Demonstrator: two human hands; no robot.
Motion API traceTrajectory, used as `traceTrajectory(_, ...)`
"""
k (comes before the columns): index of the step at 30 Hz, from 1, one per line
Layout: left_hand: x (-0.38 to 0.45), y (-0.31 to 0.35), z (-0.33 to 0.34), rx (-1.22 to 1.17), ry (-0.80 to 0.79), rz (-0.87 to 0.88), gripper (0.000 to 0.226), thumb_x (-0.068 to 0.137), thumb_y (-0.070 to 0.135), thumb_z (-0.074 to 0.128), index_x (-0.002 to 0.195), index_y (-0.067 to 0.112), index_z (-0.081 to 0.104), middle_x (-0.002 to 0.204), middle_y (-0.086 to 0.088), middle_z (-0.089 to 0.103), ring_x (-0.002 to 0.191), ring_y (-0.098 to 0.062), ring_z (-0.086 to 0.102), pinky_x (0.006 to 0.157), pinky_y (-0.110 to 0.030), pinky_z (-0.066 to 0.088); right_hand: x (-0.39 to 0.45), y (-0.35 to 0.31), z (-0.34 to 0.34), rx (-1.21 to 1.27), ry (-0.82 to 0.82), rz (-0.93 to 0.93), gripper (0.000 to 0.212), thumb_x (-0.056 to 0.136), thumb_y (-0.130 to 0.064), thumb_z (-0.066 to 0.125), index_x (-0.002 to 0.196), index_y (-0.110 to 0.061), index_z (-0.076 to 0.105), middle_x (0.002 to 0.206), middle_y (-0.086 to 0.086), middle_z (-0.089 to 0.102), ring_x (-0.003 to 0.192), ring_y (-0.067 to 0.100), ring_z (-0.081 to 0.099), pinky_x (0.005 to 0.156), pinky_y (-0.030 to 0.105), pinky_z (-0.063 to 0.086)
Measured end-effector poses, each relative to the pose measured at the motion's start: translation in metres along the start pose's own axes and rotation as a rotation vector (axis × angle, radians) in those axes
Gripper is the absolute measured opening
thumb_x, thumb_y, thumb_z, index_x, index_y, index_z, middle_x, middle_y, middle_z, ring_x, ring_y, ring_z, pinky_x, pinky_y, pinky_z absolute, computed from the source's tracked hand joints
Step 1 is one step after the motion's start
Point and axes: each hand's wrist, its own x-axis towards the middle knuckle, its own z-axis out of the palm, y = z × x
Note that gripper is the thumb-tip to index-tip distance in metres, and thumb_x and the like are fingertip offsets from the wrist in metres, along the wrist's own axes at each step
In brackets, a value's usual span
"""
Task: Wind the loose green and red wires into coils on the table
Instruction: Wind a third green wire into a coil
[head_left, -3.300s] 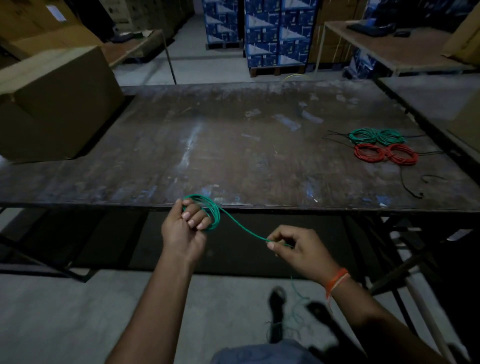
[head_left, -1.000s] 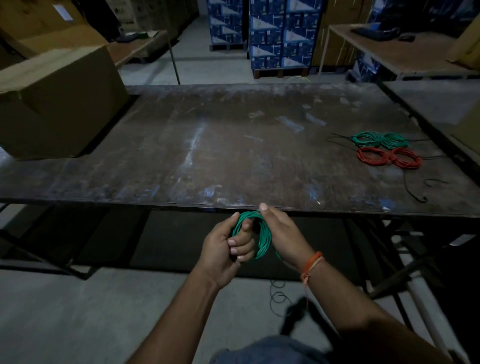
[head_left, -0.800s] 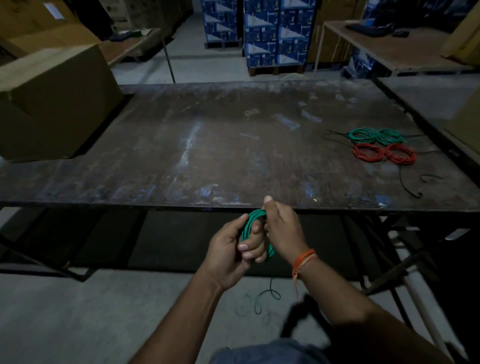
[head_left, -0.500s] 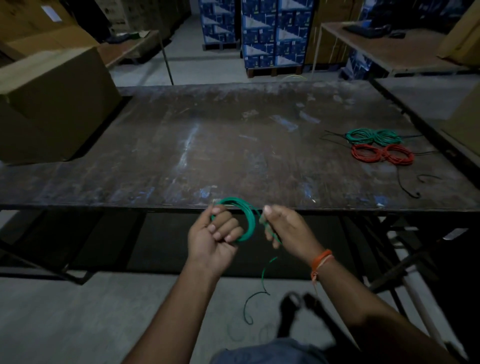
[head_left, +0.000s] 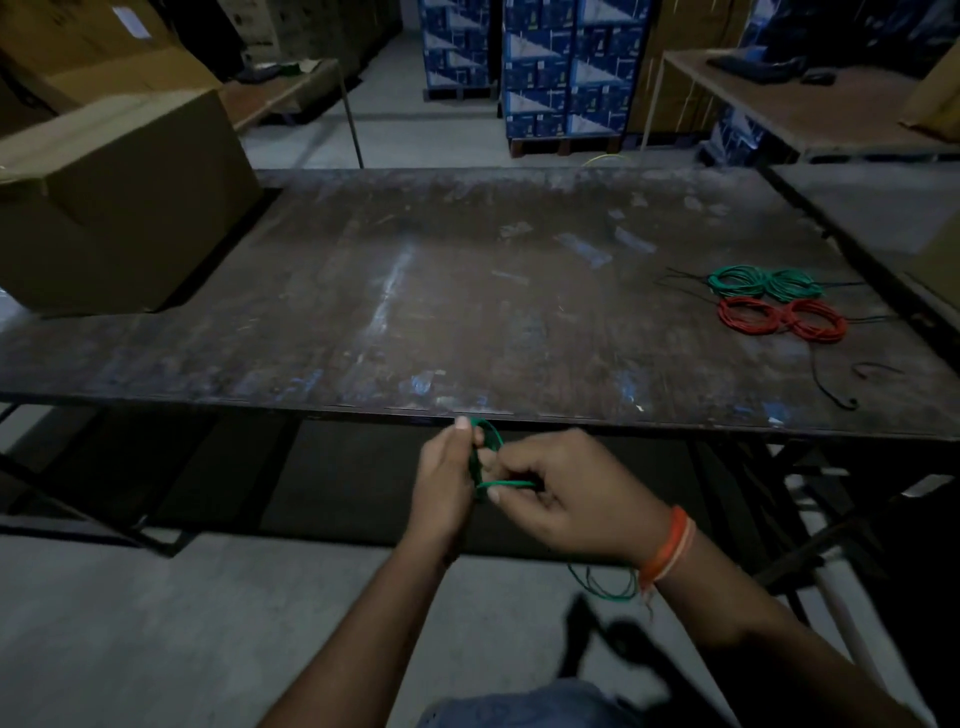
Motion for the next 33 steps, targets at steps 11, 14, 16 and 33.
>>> traceTrajectory(11, -0.009, 0.02, 0.002, -0.475, -0.449, -0.348, 0.03, 0.098, 0.033, 0.037, 0.077, 0.013, 0.047, 0.044, 0.009, 0.025, 0.034, -0.002, 0.019, 0.039, -0.018, 0.011, 0.025, 0.054, -0.014, 0.354, 0.235, 0.275, 0.015, 0.089, -0.03, 0.069, 0.099, -0.02, 0.071, 0.083, 0.002, 0.07, 0.077, 0.011, 0.062, 0.077, 0.041, 0.054)
traceTrajectory(14, -0.008, 0.02, 0.001, -0.578, -0.417, -0.335, 0.029, 0.098, 0.033, 0.038, 0.077, 0.016, 0.047, 0.045, 0.011, 0.026, 0.034, -0.001, 0.021, 0.038, -0.02, 0.013, 0.016, 0.055, 0.012, 0.302, 0.209, 0.329, 0.039, 0.097, -0.046, 0.048, 0.102, -0.014, 0.069, 0.094, 0.006, 0.068, 0.093, 0.018, 0.062, 0.091, 0.04, 0.05)
traceTrajectory(16, -0.01, 0.02, 0.003, -0.614, -0.396, -0.306, 0.029, 0.099, 0.032, 0.039, 0.076, 0.016, 0.047, 0.046, 0.011, 0.026, 0.035, -0.001, 0.022, 0.038, -0.019, 0.015, 0.01, 0.047, 0.033, 0.302, 0.248, 0.367, 0.053, 0.099, -0.054, 0.037, 0.095, -0.009, 0.065, 0.089, 0.01, 0.062, 0.091, 0.017, 0.059, 0.089, 0.046, 0.047)
traceTrajectory(33, -0.014, 0.016, -0.004, -0.775, -0.446, -0.488, 0.033, 0.098, 0.027, 0.037, 0.073, 0.014, 0.052, 0.043, 0.01, 0.028, 0.035, -0.005, 0.028, 0.047, -0.024, 0.029, 0.003, 0.044, 0.037, 1.681, 0.325, 0.777, 0.024, 0.09, -0.034, 0.058, 0.074, -0.018, 0.051, 0.052, -0.005, 0.032, 0.044, 0.01, 0.033, 0.057, 0.03, 0.033)
